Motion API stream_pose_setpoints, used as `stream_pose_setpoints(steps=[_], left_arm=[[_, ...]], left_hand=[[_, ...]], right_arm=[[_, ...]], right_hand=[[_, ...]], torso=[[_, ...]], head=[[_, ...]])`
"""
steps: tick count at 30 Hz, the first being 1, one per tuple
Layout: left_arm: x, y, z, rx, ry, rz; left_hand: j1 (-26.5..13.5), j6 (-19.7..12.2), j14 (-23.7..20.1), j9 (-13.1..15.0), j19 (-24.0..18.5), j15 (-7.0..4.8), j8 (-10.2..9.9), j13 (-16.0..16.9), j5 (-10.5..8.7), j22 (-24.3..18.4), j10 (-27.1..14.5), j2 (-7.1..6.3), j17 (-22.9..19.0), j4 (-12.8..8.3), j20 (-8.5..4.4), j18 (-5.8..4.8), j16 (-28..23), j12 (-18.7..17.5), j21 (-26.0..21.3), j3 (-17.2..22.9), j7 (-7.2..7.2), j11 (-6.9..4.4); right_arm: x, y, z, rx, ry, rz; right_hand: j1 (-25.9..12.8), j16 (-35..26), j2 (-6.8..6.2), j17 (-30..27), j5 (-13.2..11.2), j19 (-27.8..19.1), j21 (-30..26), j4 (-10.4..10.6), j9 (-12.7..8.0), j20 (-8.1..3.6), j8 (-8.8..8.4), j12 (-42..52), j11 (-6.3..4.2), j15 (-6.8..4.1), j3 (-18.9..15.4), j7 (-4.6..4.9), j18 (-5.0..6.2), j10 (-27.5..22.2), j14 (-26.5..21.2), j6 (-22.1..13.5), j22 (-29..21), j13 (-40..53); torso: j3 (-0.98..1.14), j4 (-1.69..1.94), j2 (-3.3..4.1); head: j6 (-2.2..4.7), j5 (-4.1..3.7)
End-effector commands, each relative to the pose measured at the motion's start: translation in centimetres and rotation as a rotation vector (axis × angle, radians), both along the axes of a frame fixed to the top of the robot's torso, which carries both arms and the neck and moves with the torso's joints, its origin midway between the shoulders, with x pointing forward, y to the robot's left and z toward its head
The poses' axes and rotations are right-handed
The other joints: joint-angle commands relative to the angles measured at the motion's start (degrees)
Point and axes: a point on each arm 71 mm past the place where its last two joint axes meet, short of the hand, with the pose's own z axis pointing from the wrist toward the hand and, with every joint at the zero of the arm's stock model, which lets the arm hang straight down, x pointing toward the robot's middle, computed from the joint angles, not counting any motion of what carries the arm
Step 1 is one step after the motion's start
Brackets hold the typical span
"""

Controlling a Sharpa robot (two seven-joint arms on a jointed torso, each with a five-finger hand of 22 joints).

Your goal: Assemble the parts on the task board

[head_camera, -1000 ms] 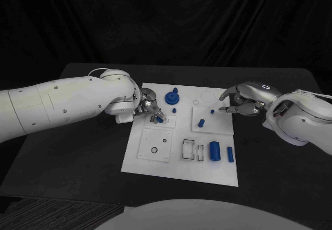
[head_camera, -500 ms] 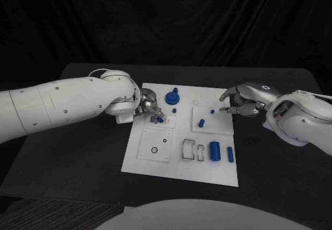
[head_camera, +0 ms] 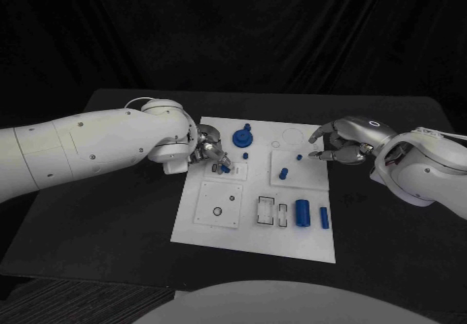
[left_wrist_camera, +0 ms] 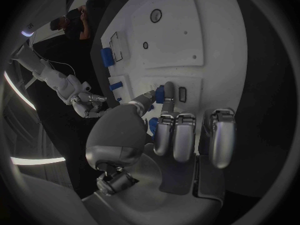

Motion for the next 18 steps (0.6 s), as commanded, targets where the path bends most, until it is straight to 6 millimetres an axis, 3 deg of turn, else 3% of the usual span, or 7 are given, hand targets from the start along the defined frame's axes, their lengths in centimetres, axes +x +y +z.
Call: stream_pose_setpoints(steps=[1,10,18], left_arm=[[-0.31,-0.06,-0.51,0.004,0.028,-0.019],[-0.34,-0.08,-0.58,0.013,0.036,-0.023],[-0.34,-0.05,-0.62,0.016,0.040,-0.024]], left_hand=[[0.36,-0.15,5.95,0.29,2.43,0.09,-0.20,15.01,-2.12,11.61,5.86,-0.06,15.05,0.33,0.01,0.07,0.15,0.20,-0.30,-0.16,-0.27,-0.11],[-1.34,-0.18,5.95,0.70,2.33,0.23,-0.43,15.01,-6.44,11.56,5.86,-0.78,15.05,2.97,0.13,0.12,0.15,0.20,-0.52,-3.39,-0.10,0.06],[-3.22,0.43,5.95,1.75,2.33,0.28,0.06,15.01,-8.79,11.60,5.86,-1.30,15.05,5.91,0.21,0.14,0.15,0.20,-0.65,-7.07,-0.15,0.08]], right_arm=[[0.01,-0.14,-0.17,-0.008,0.009,-0.016],[0.01,-0.09,-0.19,-0.008,0.009,-0.015],[0.01,-0.10,-0.19,-0.008,0.010,-0.015]], right_hand=[[0.39,-0.27,0.05,10.28,0.26,-0.42,-0.32,-0.47,-0.09,0.00,-0.26,-0.39,0.27,0.23,-0.02,-0.10,0.45,5.09,4.52,0.47,3.90,13.96],[0.39,-0.27,0.05,10.28,0.26,-0.42,-0.32,-0.47,-0.09,0.00,-0.26,-0.39,0.27,0.23,-0.02,-0.10,0.45,5.09,4.52,0.47,3.90,13.96],[0.42,-0.33,0.07,10.24,0.26,-0.47,-0.58,-0.48,-0.13,0.01,-0.29,-0.44,0.28,0.24,-0.07,-0.10,0.47,5.01,4.50,0.51,3.85,13.86]], torso=[[0.01,0.03,0.06],[0.01,0.02,0.07],[0.02,0.02,0.04]], head=[[-0.01,-0.01],[-0.01,0.08],[-0.01,0.00]])
